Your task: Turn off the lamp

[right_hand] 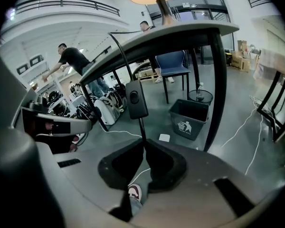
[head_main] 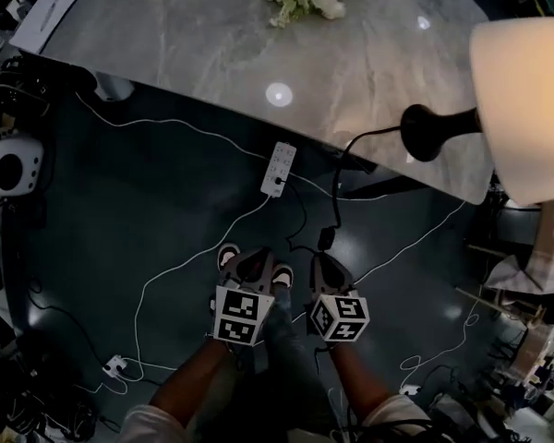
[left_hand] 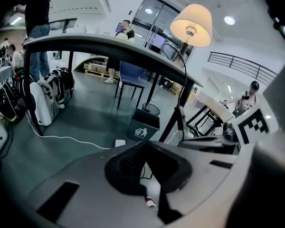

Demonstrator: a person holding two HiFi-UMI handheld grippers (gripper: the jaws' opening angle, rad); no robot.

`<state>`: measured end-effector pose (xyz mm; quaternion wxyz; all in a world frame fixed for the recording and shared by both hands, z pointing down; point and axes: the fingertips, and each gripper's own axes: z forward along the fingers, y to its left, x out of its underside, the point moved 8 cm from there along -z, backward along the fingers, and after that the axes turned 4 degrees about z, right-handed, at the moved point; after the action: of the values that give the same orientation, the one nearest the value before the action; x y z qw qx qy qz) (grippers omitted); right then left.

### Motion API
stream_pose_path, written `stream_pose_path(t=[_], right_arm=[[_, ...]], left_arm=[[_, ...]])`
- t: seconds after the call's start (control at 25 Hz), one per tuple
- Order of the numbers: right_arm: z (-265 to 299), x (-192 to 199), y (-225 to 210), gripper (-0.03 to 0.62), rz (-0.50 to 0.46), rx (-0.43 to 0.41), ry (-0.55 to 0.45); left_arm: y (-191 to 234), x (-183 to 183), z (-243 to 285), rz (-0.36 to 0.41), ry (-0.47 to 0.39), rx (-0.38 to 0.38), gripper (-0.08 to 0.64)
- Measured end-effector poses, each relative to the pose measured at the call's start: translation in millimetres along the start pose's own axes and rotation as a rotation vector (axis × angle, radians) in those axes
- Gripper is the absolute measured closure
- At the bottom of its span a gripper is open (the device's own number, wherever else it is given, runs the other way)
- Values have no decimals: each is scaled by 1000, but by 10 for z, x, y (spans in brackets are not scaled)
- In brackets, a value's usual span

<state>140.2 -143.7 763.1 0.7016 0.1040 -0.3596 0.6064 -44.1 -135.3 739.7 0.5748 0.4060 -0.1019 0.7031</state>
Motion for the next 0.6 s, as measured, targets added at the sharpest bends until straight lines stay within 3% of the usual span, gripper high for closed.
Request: stream_pose_path(t=[0.32,0.6], right_arm=[[-767,-274,193,577,5,-34,7],[-1233,-617,437,577,8,-83,-38]], left_arm=[[-628,-482,-603,46,7,56,554],[-895,-973,-1046,99,4,68,554]])
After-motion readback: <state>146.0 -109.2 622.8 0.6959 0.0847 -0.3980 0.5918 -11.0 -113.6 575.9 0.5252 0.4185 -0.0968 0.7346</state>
